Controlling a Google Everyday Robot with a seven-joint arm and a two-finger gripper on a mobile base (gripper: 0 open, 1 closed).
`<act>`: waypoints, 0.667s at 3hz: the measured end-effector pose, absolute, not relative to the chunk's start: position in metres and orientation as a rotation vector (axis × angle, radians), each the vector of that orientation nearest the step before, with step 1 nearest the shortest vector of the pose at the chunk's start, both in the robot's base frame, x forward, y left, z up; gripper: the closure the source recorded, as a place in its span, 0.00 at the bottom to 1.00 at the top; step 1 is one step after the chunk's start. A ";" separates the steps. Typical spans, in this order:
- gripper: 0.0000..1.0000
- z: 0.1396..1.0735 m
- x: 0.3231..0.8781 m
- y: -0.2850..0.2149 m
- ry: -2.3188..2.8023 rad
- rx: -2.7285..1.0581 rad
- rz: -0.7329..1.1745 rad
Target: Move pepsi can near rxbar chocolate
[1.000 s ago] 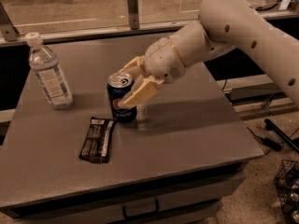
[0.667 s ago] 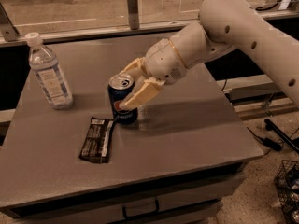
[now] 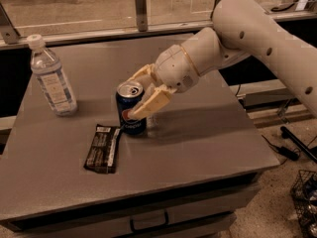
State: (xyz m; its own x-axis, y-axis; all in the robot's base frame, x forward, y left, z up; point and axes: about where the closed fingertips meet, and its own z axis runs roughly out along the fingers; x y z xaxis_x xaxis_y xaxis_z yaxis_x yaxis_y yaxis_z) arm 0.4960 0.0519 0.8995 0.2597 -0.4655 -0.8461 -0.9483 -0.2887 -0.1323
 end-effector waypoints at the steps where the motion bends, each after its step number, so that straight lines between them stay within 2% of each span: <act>1: 0.13 0.899 0.495 0.054 1.279 -1.876 0.935; 2: 0.00 0.899 0.494 0.056 1.276 -1.879 0.937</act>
Offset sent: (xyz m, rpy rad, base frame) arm -0.0007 0.0016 -0.0001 0.0002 -0.0001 0.0035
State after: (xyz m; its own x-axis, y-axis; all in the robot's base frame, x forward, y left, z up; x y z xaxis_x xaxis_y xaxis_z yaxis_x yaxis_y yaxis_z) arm 0.4945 0.0557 0.8994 0.2633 -0.4636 -0.8460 -0.9460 -0.2959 -0.1322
